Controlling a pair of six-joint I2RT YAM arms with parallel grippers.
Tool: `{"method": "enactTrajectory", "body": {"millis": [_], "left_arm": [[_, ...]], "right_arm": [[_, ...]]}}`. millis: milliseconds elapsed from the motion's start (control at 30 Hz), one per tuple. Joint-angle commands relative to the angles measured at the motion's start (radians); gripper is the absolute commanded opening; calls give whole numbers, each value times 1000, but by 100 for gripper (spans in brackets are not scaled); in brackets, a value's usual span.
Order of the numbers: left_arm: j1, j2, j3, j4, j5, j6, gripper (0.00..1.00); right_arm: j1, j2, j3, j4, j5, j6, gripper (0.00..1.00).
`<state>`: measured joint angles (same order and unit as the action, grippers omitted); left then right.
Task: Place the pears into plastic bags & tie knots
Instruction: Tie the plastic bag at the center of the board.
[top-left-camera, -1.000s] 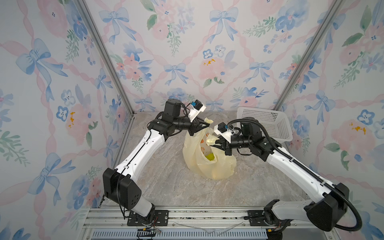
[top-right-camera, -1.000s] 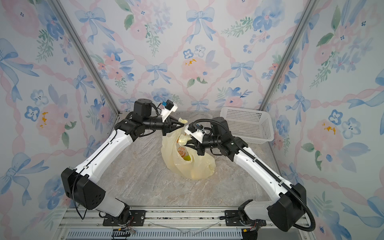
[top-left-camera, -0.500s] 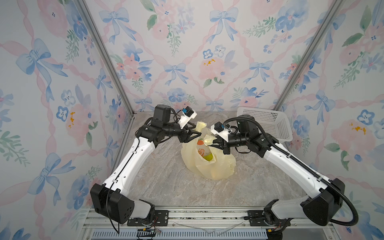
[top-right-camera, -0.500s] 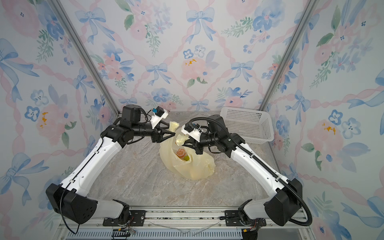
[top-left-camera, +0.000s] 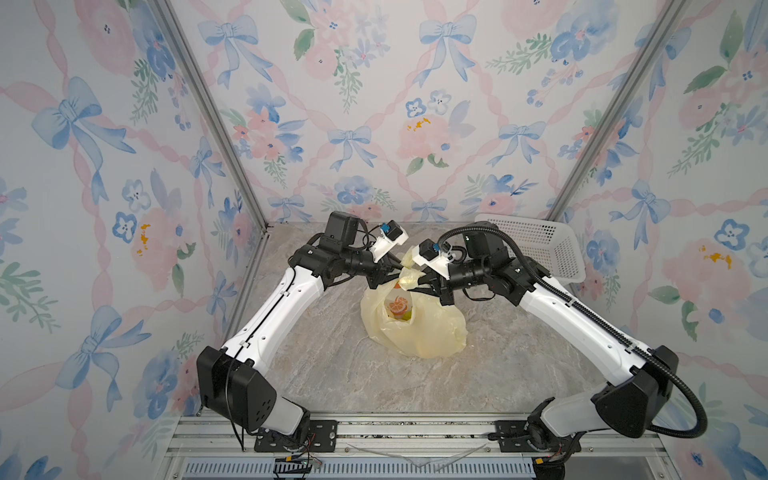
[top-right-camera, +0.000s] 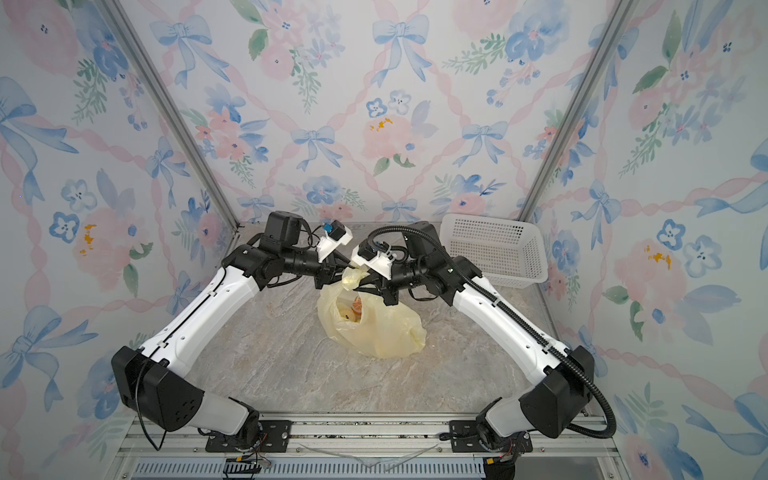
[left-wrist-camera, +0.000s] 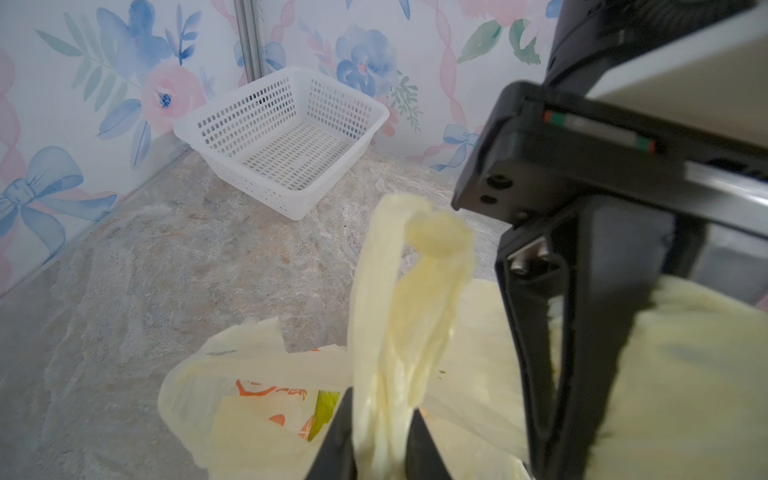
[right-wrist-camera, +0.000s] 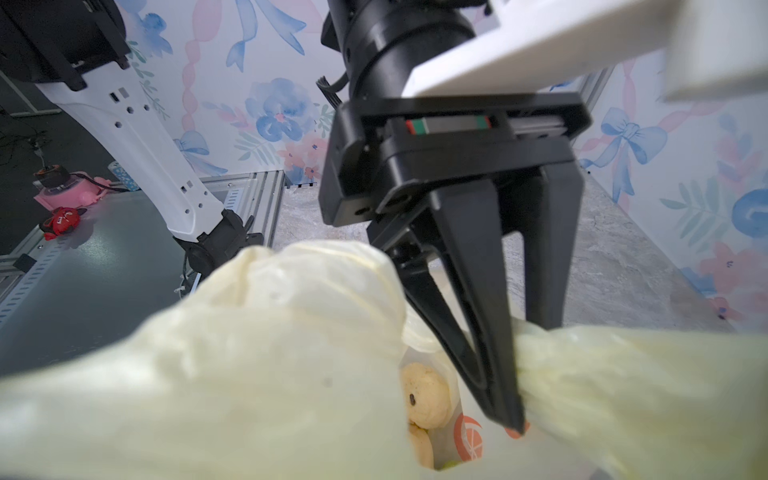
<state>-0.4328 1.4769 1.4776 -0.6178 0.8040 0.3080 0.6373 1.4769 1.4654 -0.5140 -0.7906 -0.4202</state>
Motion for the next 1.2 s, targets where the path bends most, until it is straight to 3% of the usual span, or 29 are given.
{"method": "enactTrajectory", "body": {"millis": [0, 133, 300, 567, 900, 1033, 1167], "left_arm": [[-20, 15, 35, -70, -38, 53, 26], [-21, -28, 26, -112, -138, 90, 56], [-20, -71, 25, -155, -176, 142, 71], [-21, -69, 84, -215, -83, 181, 80], [-23, -39, 97, -329, -116, 234, 86], [-21, -35, 101, -329, -191, 231, 88], [-19, -32, 137, -329, -113, 237, 93]], "right_arm": [[12, 37, 70, -57, 92, 3, 0], [11, 46, 80, -73, 185, 1, 0], [12, 50, 102, -88, 229, -1, 0], [16, 56, 121, -62, 250, 30, 0], [-14, -9, 64, 4, 220, 64, 0], [-22, -27, 52, -20, 180, 38, 0], [-11, -16, 48, -11, 178, 40, 0]]}}
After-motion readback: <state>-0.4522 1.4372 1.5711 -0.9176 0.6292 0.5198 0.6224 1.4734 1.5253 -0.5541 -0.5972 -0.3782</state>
